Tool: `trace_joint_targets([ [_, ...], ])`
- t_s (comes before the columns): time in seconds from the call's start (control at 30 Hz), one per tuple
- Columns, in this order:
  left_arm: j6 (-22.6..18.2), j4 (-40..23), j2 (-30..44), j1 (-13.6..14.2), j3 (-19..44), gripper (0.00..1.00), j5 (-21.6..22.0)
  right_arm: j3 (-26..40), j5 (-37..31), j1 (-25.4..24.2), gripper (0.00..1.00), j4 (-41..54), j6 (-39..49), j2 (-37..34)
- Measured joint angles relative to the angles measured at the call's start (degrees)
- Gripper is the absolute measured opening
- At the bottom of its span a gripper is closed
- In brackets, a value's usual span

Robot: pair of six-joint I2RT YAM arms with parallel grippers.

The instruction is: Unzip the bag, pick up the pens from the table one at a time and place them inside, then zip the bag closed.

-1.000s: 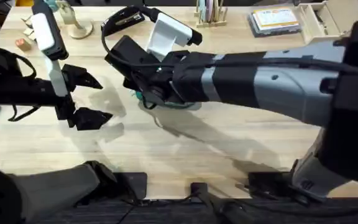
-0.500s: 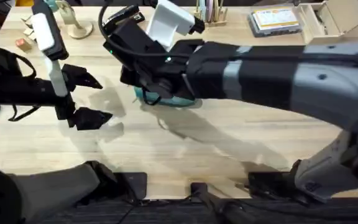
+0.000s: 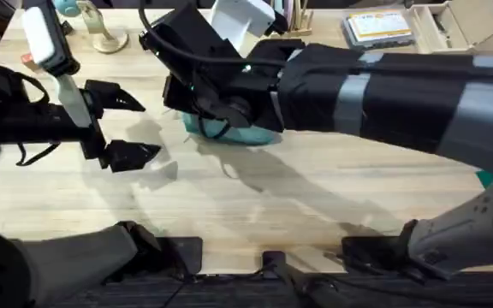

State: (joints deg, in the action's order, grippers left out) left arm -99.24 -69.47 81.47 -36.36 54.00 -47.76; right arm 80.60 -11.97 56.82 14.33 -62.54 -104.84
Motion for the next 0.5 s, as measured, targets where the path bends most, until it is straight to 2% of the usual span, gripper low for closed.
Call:
trace_joint_targets([
  [0.33,-3.9,-1.5,0.0,0.3,0.0,0.994,-5.9,0.0,3.9,0.0,0.032,1.1,0.0,0.0],
  [0.5,-4.9,-1.3,3.9,4.7,0.0,0.992,-7.0,0.0,6.4,-0.6,0.032,1.3,0.0,0.0],
])
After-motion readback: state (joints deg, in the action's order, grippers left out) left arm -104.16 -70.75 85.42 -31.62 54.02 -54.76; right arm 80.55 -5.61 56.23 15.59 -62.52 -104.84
